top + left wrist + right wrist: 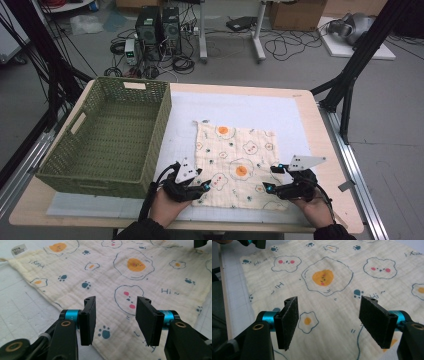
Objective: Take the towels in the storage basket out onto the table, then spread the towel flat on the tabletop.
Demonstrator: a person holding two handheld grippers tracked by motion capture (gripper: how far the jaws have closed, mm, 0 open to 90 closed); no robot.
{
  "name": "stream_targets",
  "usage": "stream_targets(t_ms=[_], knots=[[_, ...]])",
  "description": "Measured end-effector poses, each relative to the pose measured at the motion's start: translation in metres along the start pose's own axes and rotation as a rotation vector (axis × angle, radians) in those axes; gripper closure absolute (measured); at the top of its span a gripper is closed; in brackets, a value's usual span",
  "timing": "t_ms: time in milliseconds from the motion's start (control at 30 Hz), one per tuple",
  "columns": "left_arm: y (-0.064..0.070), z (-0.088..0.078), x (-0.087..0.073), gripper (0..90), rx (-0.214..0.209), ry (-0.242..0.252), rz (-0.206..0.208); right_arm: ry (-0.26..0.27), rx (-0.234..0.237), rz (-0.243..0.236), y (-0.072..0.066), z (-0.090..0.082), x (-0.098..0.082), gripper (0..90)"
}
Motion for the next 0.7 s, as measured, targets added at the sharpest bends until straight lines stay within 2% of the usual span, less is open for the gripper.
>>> stream_targets(t_ms=[400, 467, 700], knots=[[0.0, 0.0, 0.0, 51.0, 0.004, -0.005, 0.006, -0.013, -0.001, -0.014, -0.001, 0.002, -0.001, 31.8], [0.0, 0.0, -0.001, 51.0, 0.006, -0.01, 0.01, -0.02, -0.001, -0.016, 0.0, 0.002, -0.002, 34.7], [-0.002, 0.008, -0.008, 56.5, 0.011, -0.088, 0.007, -0.137, 0.024, -0.074, -0.006, 0.013, -0.012, 46.0]])
Point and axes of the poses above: each handheld gripper's, and its own axes: z roughly forward along the jaws, x roughly out of its top, y roughly to its right, the point moved 4 cm from there along z, roughly forward along the jaws, and after that the axes turned 7 degrees about -x, right-handed, at the moved point
